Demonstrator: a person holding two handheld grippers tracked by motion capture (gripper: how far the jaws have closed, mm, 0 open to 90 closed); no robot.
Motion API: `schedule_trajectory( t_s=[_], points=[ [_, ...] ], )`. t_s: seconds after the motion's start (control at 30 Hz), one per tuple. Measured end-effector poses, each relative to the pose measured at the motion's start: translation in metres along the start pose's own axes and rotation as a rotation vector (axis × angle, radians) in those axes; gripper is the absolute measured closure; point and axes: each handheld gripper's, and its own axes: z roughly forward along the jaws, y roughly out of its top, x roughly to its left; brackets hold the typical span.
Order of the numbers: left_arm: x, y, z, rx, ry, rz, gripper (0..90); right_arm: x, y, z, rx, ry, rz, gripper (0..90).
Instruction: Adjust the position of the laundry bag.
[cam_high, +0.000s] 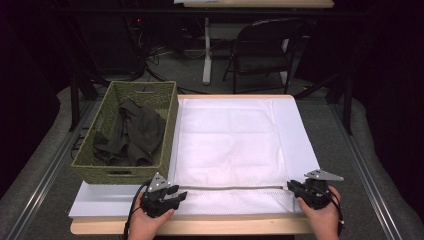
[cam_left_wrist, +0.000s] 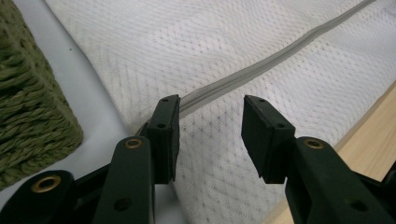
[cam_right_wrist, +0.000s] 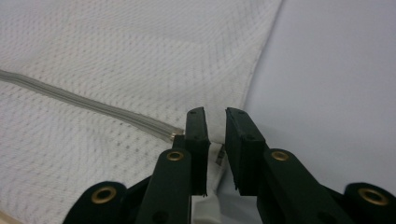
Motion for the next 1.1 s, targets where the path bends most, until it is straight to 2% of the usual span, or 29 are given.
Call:
schedule_trajectory(
  t_s=[0.2,0.33,0.37,0.43,0.53,0.6,0.67,0.8,0.9,0.97,1.0,1.1],
  points=[
    [-0.001,0.0,0.003,0.008,-0.003,0.002,55.6,0.01,0.004,0.011,0.026,0.028,-0.042,75.5],
    [0.0,0.0,0.002,0.007,-0.003,0.004,53.9,0.011,0.006,0.011,0.024,0.041,-0.027,70.5],
    [0.0,0.0,0.002,0.004,-0.003,-0.001,52.9,0.008,0.009,0.01,0.015,0.022,-0.03,65.4],
    [0.0,0.0,0.002,0.0,0.005,-0.001,52.3,0.004,0.012,0.012,0.05,0.009,-0.011,61.0],
    [0.001,0.0,0.002,0.006,-0.009,-0.003,52.3,-0.004,0.015,0.013,0.069,-0.021,0.004,60.6],
    [0.002,0.0,0.002,0.013,-0.017,-0.005,55.6,-0.008,0.019,0.015,0.075,-0.011,0.012,59.3],
    [0.002,0.001,0.002,0.017,-0.015,-0.005,56.2,-0.011,0.023,0.017,0.086,-0.012,-0.002,60.4],
    [0.002,0.0,0.003,0.023,-0.024,0.002,57.2,-0.01,0.03,0.02,0.092,-0.002,0.002,62.1],
    [0.002,0.0,0.003,0.026,-0.029,0.003,57.6,-0.007,0.028,0.021,0.081,-0.014,0.022,60.7],
    [0.0,0.0,0.004,0.016,-0.015,0.003,57.7,-0.004,0.024,0.023,0.076,-0.021,0.028,58.4],
    [0.001,0.001,0.003,0.022,-0.032,0.006,57.7,-0.001,0.019,0.024,0.07,-0.033,0.037,57.3],
    [0.0,0.0,0.004,0.023,-0.026,0.005,57.7,0.002,0.015,0.024,0.075,-0.041,0.038,54.7]
  ],
)
